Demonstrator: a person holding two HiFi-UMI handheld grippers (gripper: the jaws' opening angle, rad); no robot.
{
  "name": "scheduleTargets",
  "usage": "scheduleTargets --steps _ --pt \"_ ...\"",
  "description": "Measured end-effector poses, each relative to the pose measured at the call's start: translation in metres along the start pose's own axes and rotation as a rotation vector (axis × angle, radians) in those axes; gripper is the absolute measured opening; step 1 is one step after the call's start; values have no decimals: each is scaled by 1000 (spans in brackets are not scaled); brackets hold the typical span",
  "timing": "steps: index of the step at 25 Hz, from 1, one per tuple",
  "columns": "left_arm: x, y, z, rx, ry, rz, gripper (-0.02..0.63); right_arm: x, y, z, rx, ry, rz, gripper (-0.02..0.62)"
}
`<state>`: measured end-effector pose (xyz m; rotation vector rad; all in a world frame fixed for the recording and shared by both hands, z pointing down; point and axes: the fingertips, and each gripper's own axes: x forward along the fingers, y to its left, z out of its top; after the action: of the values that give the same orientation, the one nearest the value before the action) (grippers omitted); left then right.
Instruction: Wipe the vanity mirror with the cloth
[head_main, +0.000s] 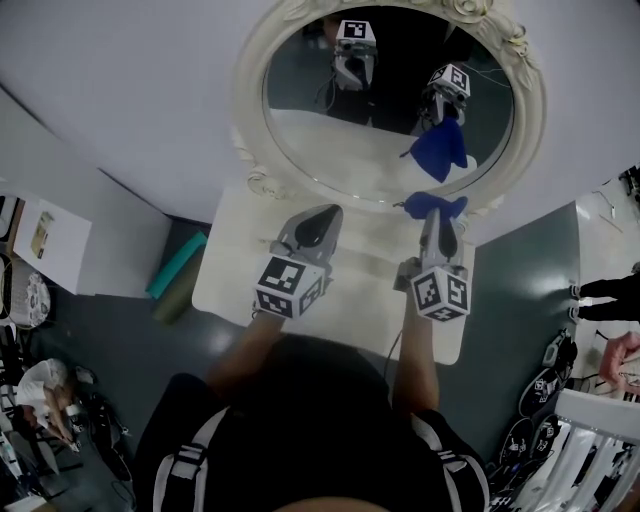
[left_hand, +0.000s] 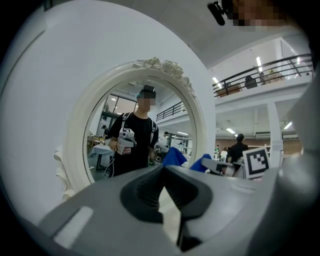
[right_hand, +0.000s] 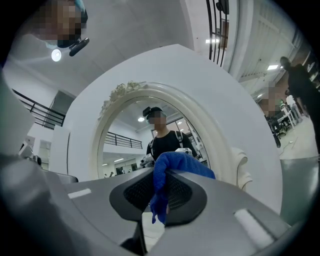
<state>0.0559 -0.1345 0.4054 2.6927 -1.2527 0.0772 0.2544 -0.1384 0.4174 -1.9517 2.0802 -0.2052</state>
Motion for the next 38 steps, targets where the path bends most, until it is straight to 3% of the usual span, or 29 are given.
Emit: scheduleTargets --steps 11,23,38 --pt "34 9 12 7 10 -41 6 43 -31 12 45 -47 -48 40" --pt "75 15 24 1 -6 -79 6 76 -49 27 65 -85 -42 40" --pt "88 35 33 -12 -18 -69 6 83 -38 53 26 -158 -7 40"
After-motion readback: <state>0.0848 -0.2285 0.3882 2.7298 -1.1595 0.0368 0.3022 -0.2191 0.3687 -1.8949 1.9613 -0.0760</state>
